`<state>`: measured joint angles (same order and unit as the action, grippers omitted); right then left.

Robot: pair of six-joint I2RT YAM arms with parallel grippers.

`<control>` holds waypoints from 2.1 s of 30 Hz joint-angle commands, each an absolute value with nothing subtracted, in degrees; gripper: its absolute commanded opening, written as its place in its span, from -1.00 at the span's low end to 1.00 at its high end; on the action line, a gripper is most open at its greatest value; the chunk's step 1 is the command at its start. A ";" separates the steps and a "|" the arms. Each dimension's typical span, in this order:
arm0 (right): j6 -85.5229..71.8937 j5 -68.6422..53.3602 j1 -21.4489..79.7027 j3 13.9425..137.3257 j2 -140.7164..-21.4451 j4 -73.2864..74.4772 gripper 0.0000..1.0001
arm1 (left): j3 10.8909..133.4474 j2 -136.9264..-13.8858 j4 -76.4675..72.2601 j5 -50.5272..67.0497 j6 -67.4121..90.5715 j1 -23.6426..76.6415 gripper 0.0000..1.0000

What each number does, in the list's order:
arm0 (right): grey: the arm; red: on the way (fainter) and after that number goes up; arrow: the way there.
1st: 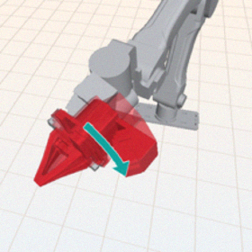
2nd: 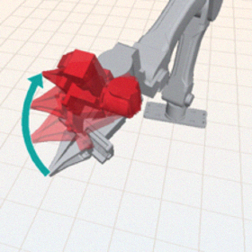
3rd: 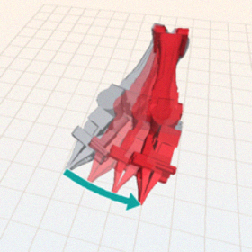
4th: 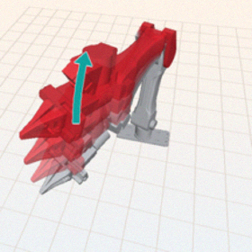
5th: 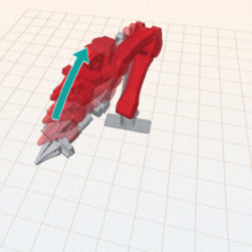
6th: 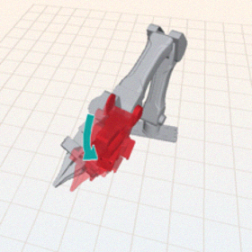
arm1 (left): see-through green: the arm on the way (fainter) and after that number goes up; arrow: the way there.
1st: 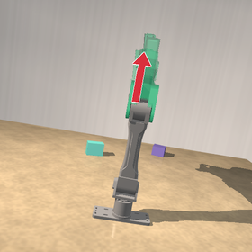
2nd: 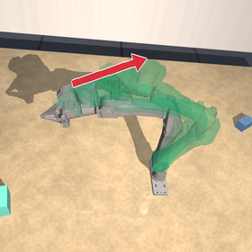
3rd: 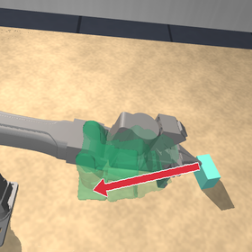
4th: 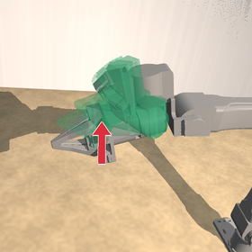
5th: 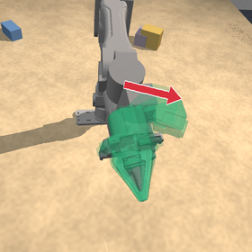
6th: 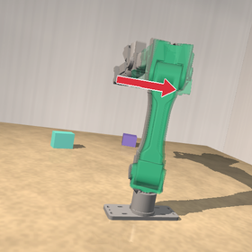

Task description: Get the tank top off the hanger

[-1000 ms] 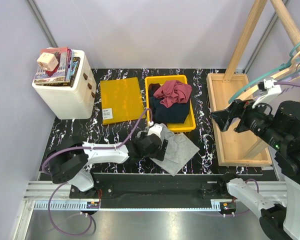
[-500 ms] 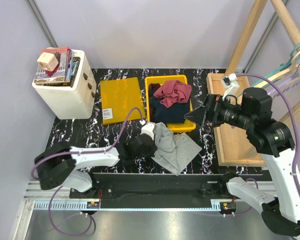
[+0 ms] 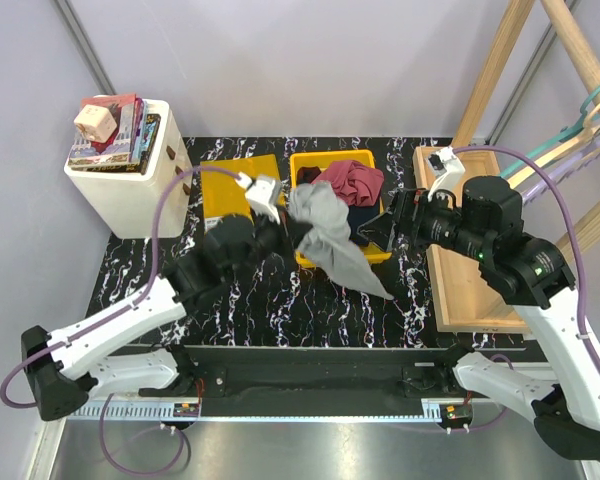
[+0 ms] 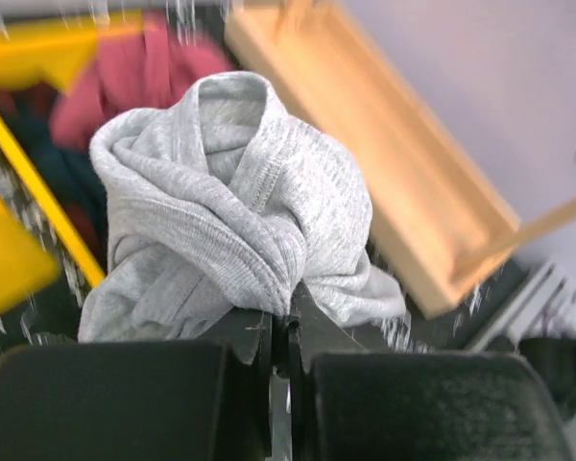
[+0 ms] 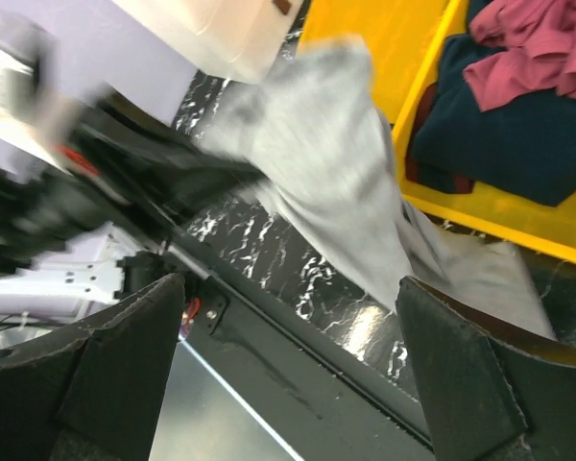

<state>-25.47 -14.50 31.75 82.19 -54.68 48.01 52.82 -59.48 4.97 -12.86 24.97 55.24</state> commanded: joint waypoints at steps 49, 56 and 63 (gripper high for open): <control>-20.39 -9.32 32.52 79.28 -52.73 47.37 0.97 | 78.49 -115.85 -8.00 24.35 29.27 34.10 -1.00; -20.21 -9.49 32.52 78.58 -53.61 47.11 0.97 | 77.17 -107.85 -3.61 23.12 26.28 33.93 -0.06; -20.13 -9.14 32.52 78.49 -53.09 47.11 0.98 | 71.12 -93.11 -2.63 22.50 25.22 33.93 0.57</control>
<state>-20.73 -9.08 32.01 78.30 -53.56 48.27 73.76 -103.09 -1.17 23.31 26.52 34.39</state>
